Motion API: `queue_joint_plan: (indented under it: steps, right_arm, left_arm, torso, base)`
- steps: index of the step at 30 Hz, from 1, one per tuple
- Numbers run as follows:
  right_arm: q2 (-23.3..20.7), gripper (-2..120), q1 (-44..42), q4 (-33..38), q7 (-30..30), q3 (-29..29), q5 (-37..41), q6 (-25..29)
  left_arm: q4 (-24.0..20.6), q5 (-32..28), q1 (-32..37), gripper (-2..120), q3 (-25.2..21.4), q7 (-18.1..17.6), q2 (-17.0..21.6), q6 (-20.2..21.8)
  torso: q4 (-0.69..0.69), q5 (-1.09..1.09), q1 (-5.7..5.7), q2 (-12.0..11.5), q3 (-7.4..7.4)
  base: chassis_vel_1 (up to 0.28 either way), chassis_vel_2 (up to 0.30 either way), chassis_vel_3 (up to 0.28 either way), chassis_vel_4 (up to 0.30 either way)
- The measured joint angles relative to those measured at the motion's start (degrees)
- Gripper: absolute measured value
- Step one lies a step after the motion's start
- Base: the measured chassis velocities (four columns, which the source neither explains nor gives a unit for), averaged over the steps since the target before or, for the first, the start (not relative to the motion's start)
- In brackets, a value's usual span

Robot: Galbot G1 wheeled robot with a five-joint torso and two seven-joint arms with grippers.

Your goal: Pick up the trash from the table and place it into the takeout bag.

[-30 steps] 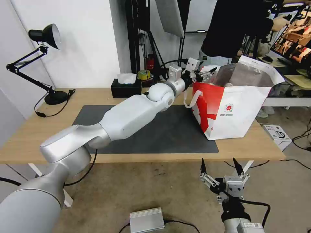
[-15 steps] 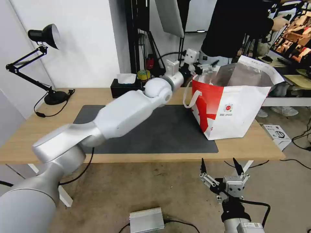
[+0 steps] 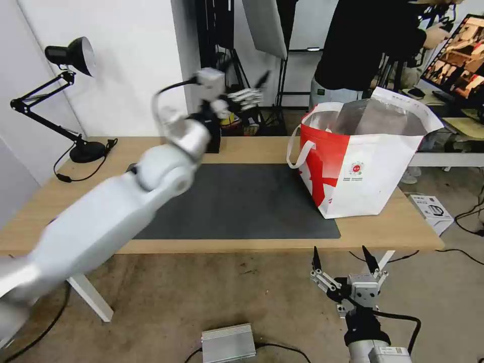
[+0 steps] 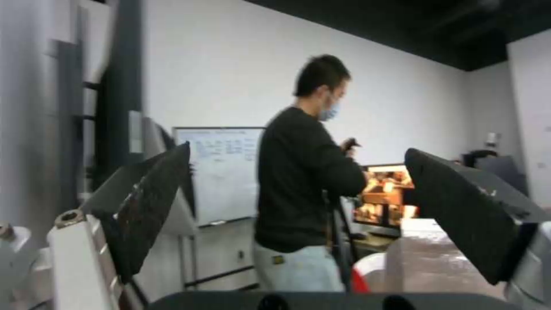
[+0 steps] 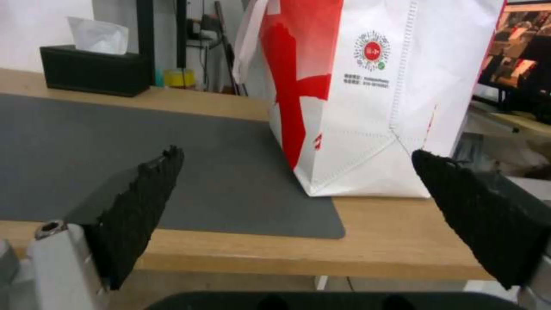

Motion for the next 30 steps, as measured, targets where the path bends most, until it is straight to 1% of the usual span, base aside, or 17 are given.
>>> queue_joint_plan:
  steps: [1,2,3,5,7,9,10,11,13,15,16,18,20,22,23,25,30]
  right_arm:
    - [0.0,100,0.0,0.0,0.0,0.0,0.0,0.0]
    - [0.0,100,0.0,0.0,0.0,0.0,0.0,0.0]
    - [0.0,100,0.0,0.0,0.0,0.0,0.0,0.0]
    - [0.0,100,0.0,0.0,0.0,0.0,0.0,0.0]
    - [0.0,100,0.0,0.0,0.0,0.0,0.0,0.0]
    - [0.0,100,0.0,0.0,0.0,0.0,0.0,0.0]
    - [0.0,100,0.0,0.0,0.0,0.0,0.0,0.0]
    - [0.0,100,0.0,0.0,0.0,0.0,0.0,0.0]
    - [0.0,100,0.0,0.0,0.0,0.0,0.0,0.0]
    - [0.0,100,0.0,0.0,0.0,0.0,0.0,0.0]
    - [0.0,100,0.0,0.0,0.0,0.0,0.0,0.0]
    - [0.0,100,0.0,0.0,0.0,0.0,0.0,0.0]
    - [0.0,100,0.0,0.0,0.0,0.0,0.0,0.0]
    - [0.0,100,0.0,0.0,0.0,0.0,0.0,0.0]
    - [0.0,100,0.0,0.0,0.0,0.0,0.0,0.0]
    - [0.0,100,0.0,0.0,0.0,0.0,0.0,0.0]
    - [0.0,100,0.0,0.0,0.0,0.0,0.0,0.0]
  left_arm:
    - [-1.4,0.2,2.6,100,-2.4,-0.1,1.2,0.1]
    - [-1.4,0.2,2.6,100,-2.4,-0.1,1.2,0.1]
    - [-3.4,0.5,6.8,100,-6.2,-0.1,2.8,0.1]
    - [-9.0,2.1,20.1,100,-16.4,-0.1,6.0,-0.8]
    - [-10.2,2.5,23.0,100,-18.4,0.0,6.2,-1.1]
    - [-14.0,4.9,33.5,100,-26.0,0.3,5.1,-2.0]
    - [-14.9,5.6,36.0,100,-27.7,0.4,4.4,-2.1]
    - [-17.1,7.6,42.3,100,-31.7,1.0,1.9,-2.5]
    - [-17.6,8.3,43.7,100,-32.6,1.2,1.1,-2.6]
    - [-19.8,13.2,52.0,100,-36.8,2.3,-4.9,-3.7]
    - [-19.8,13.2,52.0,100,-36.8,2.3,-4.9,-3.7]
    - [-21.5,18.9,58.8,100,-39.4,3.3,-11.3,-5.2]
    - [-22.3,23.0,63.1,100,-40.3,3.8,-16.1,-6.9]
    - [-22.5,24.3,64.4,100,-40.5,4.1,-17.5,-7.4]
    - [-22.7,27.4,67.5,100,-40.9,5.0,-21.2,-9.2]
    - [-23.0,30.7,70.6,100,-41.1,5.5,-25.0,-11.2]
    - [-22.6,34.6,73.8,100,-41.4,6.2,-29.0,-13.9]
  torso:
    - [-0.02,0.01,0.0,0.0,0.0]
    - [-0.02,0.01,0.0,0.0,0.0]
    - [-0.01,0.0,0.0,0.0,0.0]
    - [0.04,-0.01,0.0,0.0,0.0]
    - [0.03,0.02,-0.01,0.0,-0.01]
    - [-0.01,0.01,0.0,0.0,0.0]
    - [-0.01,0.02,0.0,0.0,0.0]
    - [0.01,0.02,0.0,0.0,0.0]
    - [0.01,0.01,0.01,0.0,0.0]
    - [0.0,0.01,0.0,0.0,0.0]
    - [0.0,0.01,0.0,0.0,0.0]
    - [0.01,0.02,0.0,0.0,0.0]
    - [-0.01,0.03,0.0,0.0,0.0]
    - [0.0,0.02,0.0,0.0,0.0]
    - [0.01,0.02,0.0,0.0,0.0]
    - [0.01,0.03,0.0,0.0,0.01]
    - [0.0,0.04,0.0,0.0,0.01]
  base:
    - [0.0,0.0,0.0,0.0]
    - [0.0,0.0,0.0,0.0]
    - [0.0,0.0,0.0,0.0]
    - [0.0,0.0,0.0,0.0]
    - [0.0,0.0,0.0,0.0]
    - [0.0,0.0,0.0,0.0]
    - [0.0,0.0,0.0,0.0]
    - [0.0,0.0,0.0,0.0]
    - [0.0,0.0,0.0,0.0]
    - [0.0,0.0,0.0,0.0]
    - [0.0,0.0,0.0,0.0]
    - [0.0,0.0,0.0,0.0]
    - [0.0,0.0,0.0,0.0]
    - [0.0,0.0,0.0,0.0]
    - [0.0,0.0,0.0,0.0]
    - [0.0,0.0,0.0,0.0]
    - [0.0,0.0,0.0,0.0]
